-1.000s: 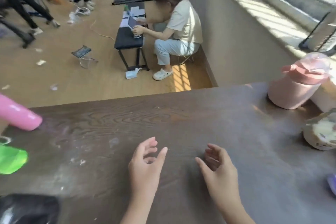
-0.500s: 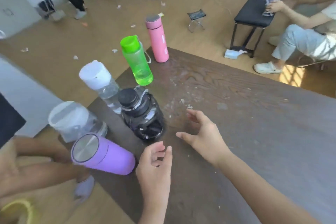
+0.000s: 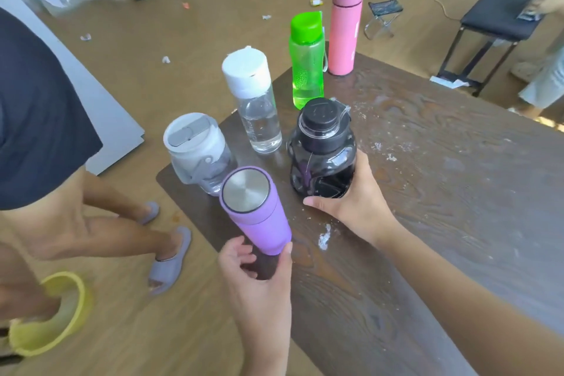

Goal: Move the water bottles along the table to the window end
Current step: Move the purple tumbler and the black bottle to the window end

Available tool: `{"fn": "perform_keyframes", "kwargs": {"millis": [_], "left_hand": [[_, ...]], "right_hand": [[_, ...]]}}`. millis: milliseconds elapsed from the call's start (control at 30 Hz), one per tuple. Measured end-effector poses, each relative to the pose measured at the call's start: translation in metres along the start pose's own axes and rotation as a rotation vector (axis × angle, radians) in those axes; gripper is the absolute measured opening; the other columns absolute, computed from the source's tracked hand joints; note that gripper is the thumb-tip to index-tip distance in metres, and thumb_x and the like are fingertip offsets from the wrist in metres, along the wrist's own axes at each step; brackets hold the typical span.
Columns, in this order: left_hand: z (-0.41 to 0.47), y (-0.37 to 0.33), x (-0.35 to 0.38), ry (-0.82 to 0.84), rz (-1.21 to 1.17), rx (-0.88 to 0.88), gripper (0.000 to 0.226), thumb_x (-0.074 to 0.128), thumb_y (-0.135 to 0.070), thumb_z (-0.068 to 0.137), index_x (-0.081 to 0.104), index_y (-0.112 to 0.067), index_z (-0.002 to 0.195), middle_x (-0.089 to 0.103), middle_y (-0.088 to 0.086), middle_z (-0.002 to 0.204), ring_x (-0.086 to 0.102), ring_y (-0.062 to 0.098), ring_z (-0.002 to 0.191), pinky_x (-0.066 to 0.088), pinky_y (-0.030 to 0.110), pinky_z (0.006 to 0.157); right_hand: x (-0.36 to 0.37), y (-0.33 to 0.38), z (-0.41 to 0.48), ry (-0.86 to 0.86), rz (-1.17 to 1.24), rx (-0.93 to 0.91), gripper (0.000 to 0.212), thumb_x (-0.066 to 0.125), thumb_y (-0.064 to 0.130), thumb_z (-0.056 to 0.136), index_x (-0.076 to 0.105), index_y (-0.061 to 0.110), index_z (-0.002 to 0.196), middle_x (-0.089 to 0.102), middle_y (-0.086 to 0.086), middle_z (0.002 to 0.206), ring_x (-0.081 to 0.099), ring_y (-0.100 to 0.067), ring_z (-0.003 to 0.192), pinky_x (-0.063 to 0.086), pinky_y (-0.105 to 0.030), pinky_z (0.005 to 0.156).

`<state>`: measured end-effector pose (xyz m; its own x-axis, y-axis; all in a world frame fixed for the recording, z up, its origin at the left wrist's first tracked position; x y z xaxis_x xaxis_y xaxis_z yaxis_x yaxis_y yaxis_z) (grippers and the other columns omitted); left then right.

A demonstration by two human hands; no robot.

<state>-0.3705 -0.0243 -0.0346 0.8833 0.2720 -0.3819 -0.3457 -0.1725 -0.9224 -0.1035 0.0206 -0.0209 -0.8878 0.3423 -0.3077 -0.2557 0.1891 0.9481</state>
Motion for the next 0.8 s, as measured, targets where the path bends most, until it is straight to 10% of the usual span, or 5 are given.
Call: {"fn": "perform_keyframes", "kwargs": {"millis": [500, 800], "left_hand": [[0.02, -0.035, 0.021, 0.211, -0.091, 0.158, 0.039, 0.093, -0.024, 0.077, 0.073, -0.036, 0.108, 0.081, -0.012, 0.109, 0.077, 0.005, 0.106, 0.061, 0.04, 0.095], [-0.054, -0.114, 0.132, 0.489, -0.101, 0.273, 0.045, 0.093, -0.015, 0.076, 0.077, -0.028, 0.116, 0.083, -0.012, 0.108, 0.078, 0.001, 0.102, 0.062, 0.033, 0.094]], "right_hand": [[-0.03, -0.003, -0.055, -0.331, -0.068, 0.032, 0.112, 0.097, 0.042, 0.052, 0.032, 0.033, 0.142, 0.055, 0.013, 0.137, 0.055, -0.007, 0.126, 0.048, -0.034, 0.106], [-0.166, -0.037, -0.165, -0.571, -0.014, 0.18, 0.108, 0.096, 0.041, 0.053, 0.035, 0.036, 0.142, 0.047, 0.038, 0.128, 0.045, 0.025, 0.113, 0.044, -0.024, 0.099]]}}
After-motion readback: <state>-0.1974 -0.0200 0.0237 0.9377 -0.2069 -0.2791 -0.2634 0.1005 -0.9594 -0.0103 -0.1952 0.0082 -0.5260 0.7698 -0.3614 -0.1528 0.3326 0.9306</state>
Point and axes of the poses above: each hand's wrist, its own z-axis towards the middle knuckle, its own x-axis out of the palm, y = z × x, the point moved 10 cm from there along z, towards the middle knuckle
